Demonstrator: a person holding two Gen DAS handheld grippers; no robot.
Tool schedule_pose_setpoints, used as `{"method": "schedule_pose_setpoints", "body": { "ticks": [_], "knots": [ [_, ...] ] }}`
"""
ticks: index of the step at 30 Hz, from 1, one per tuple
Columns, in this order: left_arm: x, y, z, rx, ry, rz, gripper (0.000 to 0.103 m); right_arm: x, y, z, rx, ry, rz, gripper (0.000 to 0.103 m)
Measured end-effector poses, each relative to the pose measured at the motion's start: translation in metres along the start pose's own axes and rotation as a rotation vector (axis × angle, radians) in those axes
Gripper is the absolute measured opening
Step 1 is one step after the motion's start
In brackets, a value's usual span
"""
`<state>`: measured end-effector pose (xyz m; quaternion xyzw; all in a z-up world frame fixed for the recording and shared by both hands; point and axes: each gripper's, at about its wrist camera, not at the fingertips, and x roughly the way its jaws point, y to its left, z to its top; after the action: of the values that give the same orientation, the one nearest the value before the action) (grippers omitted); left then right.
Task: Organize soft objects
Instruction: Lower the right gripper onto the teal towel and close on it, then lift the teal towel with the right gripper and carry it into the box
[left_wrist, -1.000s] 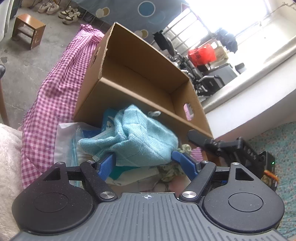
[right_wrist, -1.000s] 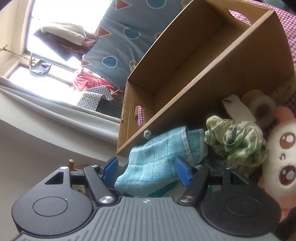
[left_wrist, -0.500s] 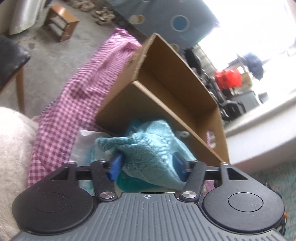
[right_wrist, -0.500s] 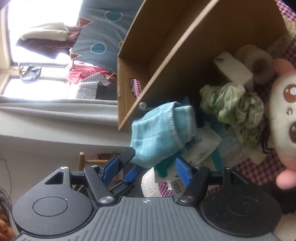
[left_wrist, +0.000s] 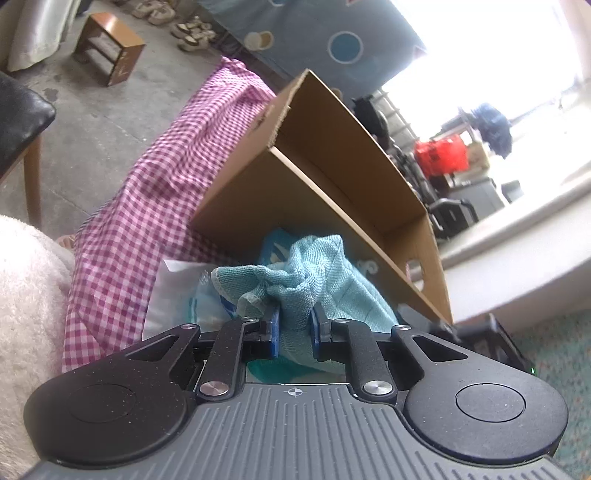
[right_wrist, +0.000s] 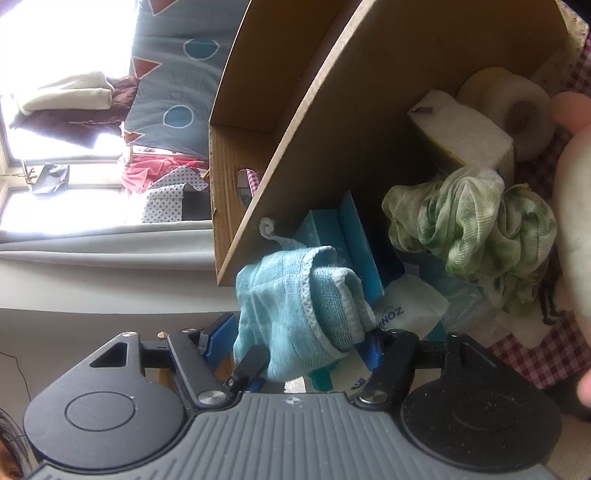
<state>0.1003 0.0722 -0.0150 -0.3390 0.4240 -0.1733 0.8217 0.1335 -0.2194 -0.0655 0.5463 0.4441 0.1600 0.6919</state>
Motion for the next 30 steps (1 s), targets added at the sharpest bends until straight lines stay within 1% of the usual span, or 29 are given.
{"method": "schedule_pose_setpoints", "body": {
  "ticks": [1, 3, 6, 9, 14, 17, 19, 22, 25, 27, 30],
  "knots": [
    [-0.001, -0.001, -0.002, 0.011, 0.003, -0.001, 0.013, 0.000, 0.001, -0.001, -0.015, -0.005, -0.003, 0.061],
    [-0.004, -0.003, -0.005, 0.038, -0.003, 0.005, 0.013, 0.000, 0.006, -0.004, -0.065, -0.013, -0.023, 0.047],
    [-0.011, -0.009, -0.009, 0.093, -0.040, 0.002, 0.012, -0.007, 0.017, -0.010, -0.150, -0.029, -0.047, 0.031],
    [-0.021, -0.017, -0.012, 0.142, -0.078, -0.026, 0.012, -0.017, 0.031, -0.020, -0.245, -0.064, -0.052, 0.026],
    [-0.036, -0.030, -0.015, 0.189, -0.117, -0.079, 0.012, -0.039, 0.056, -0.038, -0.386, -0.121, -0.027, 0.024],
    [-0.046, -0.045, -0.009, 0.234, -0.152, -0.111, 0.012, -0.051, 0.079, -0.043, -0.482, -0.160, 0.000, 0.024],
    [-0.051, -0.058, 0.002, 0.269, -0.178, -0.135, 0.012, -0.057, 0.097, -0.040, -0.549, -0.187, 0.019, 0.024],
    [-0.055, -0.081, 0.023, 0.338, -0.222, -0.176, 0.012, -0.065, 0.125, -0.026, -0.627, -0.214, 0.057, 0.024],
    [-0.047, -0.106, 0.052, 0.391, -0.255, -0.192, 0.012, -0.064, 0.151, 0.004, -0.657, -0.216, 0.080, 0.024],
    [-0.033, -0.120, 0.073, 0.420, -0.262, -0.196, 0.012, -0.057, 0.165, 0.030, -0.669, -0.217, 0.072, 0.024],
    [0.001, -0.133, 0.104, 0.430, -0.231, -0.178, 0.012, -0.037, 0.177, 0.075, -0.673, -0.207, 0.038, 0.024]
  ]
}}
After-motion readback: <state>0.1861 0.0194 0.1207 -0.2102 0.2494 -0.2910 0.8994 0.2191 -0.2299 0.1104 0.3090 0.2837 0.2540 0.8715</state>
